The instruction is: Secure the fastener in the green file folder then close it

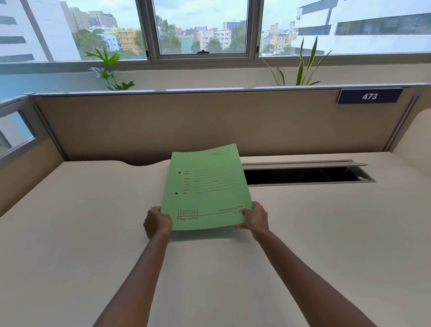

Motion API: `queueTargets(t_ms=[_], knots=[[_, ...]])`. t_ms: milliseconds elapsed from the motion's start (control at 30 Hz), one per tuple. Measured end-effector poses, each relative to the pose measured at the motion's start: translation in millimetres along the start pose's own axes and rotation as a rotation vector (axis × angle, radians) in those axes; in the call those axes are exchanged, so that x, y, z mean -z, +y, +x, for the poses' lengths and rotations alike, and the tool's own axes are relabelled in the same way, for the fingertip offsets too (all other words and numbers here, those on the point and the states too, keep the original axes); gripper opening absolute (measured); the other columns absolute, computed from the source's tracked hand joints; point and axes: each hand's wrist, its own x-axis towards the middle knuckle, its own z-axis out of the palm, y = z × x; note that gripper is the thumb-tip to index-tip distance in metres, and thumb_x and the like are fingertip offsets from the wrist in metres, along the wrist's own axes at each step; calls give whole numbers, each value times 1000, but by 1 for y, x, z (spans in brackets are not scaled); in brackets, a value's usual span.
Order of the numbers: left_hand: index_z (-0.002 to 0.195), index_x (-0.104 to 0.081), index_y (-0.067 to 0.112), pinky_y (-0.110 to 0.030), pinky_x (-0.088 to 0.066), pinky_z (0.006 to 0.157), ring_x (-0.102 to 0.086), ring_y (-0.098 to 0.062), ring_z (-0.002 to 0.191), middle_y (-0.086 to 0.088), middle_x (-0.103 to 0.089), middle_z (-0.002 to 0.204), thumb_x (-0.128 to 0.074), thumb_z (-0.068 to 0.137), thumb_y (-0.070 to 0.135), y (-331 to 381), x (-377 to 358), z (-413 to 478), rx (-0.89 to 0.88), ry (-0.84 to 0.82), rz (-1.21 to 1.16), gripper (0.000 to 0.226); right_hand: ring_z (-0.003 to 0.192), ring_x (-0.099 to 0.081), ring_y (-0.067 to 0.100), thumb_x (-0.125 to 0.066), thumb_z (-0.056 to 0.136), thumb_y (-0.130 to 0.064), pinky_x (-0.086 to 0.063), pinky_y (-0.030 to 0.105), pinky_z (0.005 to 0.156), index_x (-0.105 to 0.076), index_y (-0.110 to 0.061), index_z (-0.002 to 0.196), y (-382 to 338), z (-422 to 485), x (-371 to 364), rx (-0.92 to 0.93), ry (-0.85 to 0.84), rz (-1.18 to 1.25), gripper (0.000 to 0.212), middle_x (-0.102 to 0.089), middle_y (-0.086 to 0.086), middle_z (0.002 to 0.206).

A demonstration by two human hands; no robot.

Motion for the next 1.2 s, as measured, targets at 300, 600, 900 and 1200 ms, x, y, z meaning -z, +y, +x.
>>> queueTargets(t_ms=[300, 600, 900, 1200], knots=[[116, -61, 1, -37, -51, 78, -61, -41, 107, -24, -65, 120, -45, 92, -4, -3, -10, 45, 4, 38, 23, 30, 101, -64, 42, -45, 95, -4, -58, 52, 78, -50, 7, 113, -1, 34, -37, -57, 10, -70, 22, -57, 26, 122], [119, -61, -2, -44, -50, 90, -59, -42, 111, -25, -63, 124, -48, 89, -7, -10, -14, 66, -24, 56, 66, 33, 61, -65, 30, -45, 95, -9, -53, 28, 43, -47, -1, 102, 0, 42, -51, -72, -23, -159, 11, -58, 22, 120], [122, -54, -6, -51, -45, 95, -49, -44, 118, -28, -49, 129, -48, 90, -1, -8, -10, 62, -42, 78, 186, 33, 100, -61, 42, -37, 98, -31, -52, 47, 87, -46, 6, 116, -5, 33, -47, 49, -36, -489, 42, -56, 26, 118], [132, -41, -4, -45, -44, 99, -44, -35, 126, -24, -47, 134, -47, 92, 7, -1, -26, 6, -350, 113, 351, 42, 105, -57, 39, -35, 98, -32, -49, 42, 84, -51, -2, 122, 13, 15, 15, 182, 194, -792, 41, -49, 19, 125]])
